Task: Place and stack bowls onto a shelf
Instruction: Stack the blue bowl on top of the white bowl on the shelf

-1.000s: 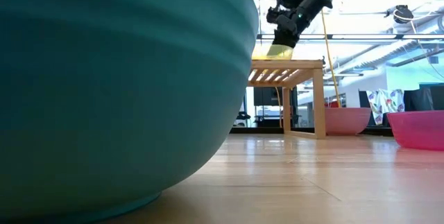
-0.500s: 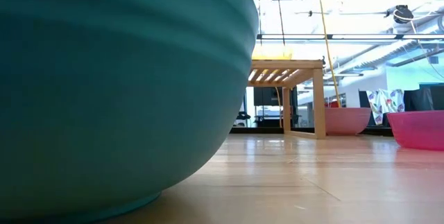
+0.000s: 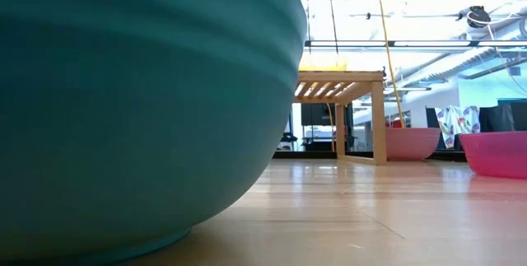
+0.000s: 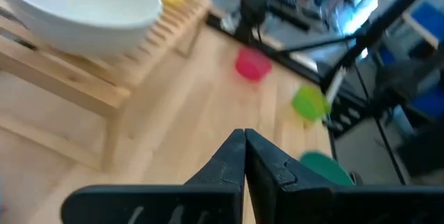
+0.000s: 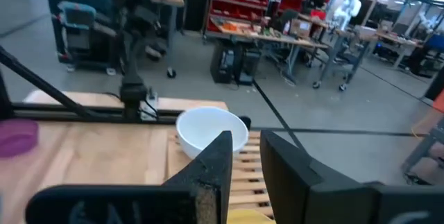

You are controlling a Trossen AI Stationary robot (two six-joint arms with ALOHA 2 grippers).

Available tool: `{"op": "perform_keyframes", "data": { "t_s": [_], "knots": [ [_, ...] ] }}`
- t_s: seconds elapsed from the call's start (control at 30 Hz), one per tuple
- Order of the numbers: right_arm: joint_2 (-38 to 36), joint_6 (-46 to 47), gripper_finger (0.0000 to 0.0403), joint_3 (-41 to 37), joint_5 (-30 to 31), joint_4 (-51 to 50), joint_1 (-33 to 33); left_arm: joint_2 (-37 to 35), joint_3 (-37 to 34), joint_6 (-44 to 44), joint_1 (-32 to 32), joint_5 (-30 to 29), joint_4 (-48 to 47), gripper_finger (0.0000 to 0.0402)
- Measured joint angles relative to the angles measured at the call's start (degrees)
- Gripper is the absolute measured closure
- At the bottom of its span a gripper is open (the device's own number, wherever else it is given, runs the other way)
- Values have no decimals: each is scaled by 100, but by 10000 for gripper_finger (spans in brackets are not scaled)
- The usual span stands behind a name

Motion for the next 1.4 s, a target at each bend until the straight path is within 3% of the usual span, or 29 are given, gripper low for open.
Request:
{"op": "perform_keyframes", "data": {
  "t_s": [0.2, 0.53, 0.67, 0.87, 0.97, 1.1, 1.2, 1.4],
  "knots": [
    [-204, 101, 335, 2, -1, -158, 166, 796, -2, -14, -21, 683, -19, 397],
    [-209, 93, 335, 2, 0, -208, 232, 1651, 224, -530, -803, 900, -28, 398],
    [-213, 84, 335, 2, -4, -352, 232, 2001, 669, -420, -1419, 403, -55, 398],
    [-212, 80, 335, 2, -2, -430, 232, 2331, 1385, -690, -2032, -2140, -669, 398],
    [-212, 55, 335, 2, -2, -413, 232, 2512, 1595, -1253, -2156, -2867, -1459, 398],
    [-212, 32, 335, 2, -3, -409, 232, 2771, 1674, -2042, -2168, -3010, -2327, 398],
    [-212, -137, 335, 2, -3, -392, 232, 2916, 1674, -2307, -2168, -2784, -2629, 395],
    [-214, -358, 335, 2, -4, -293, 232, 3043, 1674, -1487, -2134, -2415, -2590, 379]
  ]
}}
